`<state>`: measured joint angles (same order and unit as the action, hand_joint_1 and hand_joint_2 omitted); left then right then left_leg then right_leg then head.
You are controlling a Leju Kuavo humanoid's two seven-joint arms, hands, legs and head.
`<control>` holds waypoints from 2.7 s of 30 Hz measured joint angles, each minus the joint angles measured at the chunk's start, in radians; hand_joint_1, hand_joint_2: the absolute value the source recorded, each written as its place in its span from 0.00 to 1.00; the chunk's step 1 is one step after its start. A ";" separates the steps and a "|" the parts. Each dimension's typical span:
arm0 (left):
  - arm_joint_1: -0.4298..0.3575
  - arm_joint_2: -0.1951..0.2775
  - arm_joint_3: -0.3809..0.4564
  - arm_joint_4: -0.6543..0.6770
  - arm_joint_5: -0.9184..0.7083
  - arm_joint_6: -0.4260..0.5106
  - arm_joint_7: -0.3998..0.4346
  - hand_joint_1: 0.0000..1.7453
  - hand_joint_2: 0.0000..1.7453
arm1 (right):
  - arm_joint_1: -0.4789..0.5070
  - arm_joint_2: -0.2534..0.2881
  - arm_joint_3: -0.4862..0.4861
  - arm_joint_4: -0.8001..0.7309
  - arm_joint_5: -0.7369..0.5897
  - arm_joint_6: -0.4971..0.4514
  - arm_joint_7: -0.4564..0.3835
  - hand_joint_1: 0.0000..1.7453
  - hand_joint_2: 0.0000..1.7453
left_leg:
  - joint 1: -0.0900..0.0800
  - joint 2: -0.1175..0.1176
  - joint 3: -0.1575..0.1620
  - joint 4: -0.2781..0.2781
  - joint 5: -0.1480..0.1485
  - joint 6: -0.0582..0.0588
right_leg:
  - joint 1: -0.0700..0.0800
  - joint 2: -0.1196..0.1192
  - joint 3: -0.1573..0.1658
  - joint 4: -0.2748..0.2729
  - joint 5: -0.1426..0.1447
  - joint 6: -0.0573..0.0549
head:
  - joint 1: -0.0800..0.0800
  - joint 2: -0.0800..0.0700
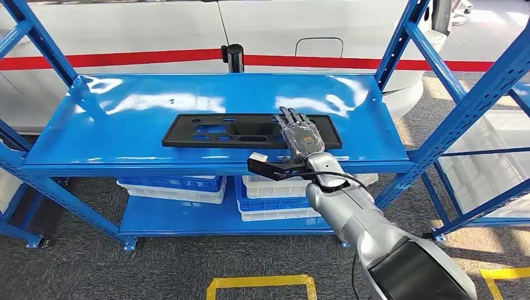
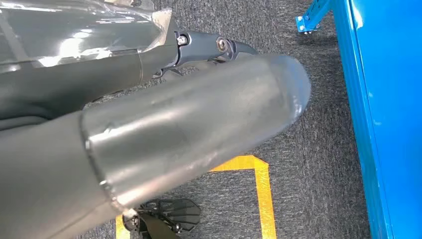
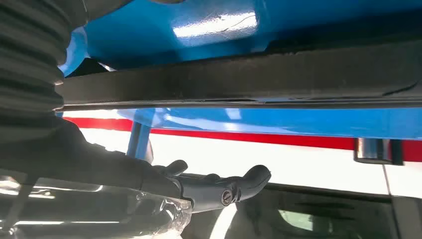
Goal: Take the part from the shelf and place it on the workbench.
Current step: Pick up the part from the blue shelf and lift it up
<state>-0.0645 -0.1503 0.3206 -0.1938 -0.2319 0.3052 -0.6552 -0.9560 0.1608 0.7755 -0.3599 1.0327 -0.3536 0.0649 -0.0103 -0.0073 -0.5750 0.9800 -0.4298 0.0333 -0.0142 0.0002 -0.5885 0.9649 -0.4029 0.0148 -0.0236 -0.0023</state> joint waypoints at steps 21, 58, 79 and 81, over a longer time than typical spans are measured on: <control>-0.003 -0.006 0.000 0.000 -0.009 -0.028 0.023 0.00 0.00 | -0.046 -0.010 -0.059 0.056 0.102 0.018 0.135 0.99 1.00 | 0.002 0.001 0.000 0.000 -0.001 0.001 | 0.001 0.000 -0.001 0.000 -0.002 0.017 | 0.000 0.000; 0.012 0.008 0.077 0.000 0.006 0.002 0.134 0.00 1.00 | 0.117 -0.469 -0.156 -0.888 -0.393 0.210 -0.427 1.00 1.00 | 0.001 -0.001 -0.002 0.000 -0.002 0.002 | 0.000 -0.002 -0.002 0.000 -0.002 0.018 | -0.001 0.000; 0.011 0.025 0.080 0.000 -0.027 -0.031 0.209 0.00 1.00 | 0.426 -0.549 -0.269 -0.964 -0.344 0.185 -0.464 1.00 1.00 | 0.017 -0.001 -0.030 0.018 0.019 0.003 | -0.027 0.005 0.006 0.099 -0.081 0.041 | 0.001 0.000; 0.011 0.028 0.080 0.000 -0.033 -0.028 0.211 0.00 1.00 | 0.447 -0.552 -0.284 -0.973 -0.338 0.188 -0.467 1.00 1.00 | 0.021 -0.003 -0.059 0.069 -0.017 -0.017 | -0.028 0.009 0.015 0.058 -0.059 0.020 | -0.003 0.000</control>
<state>-0.0535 -0.1222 0.4006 -0.1938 -0.2652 0.2773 -0.4445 -0.5091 -0.3914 0.4916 -1.3333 0.6942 -0.1653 -0.4025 0.0104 -0.0100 -0.6338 1.0486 -0.4464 0.0165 -0.0427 0.0097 -0.5734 1.0230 -0.4619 0.0351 -0.0267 -0.0023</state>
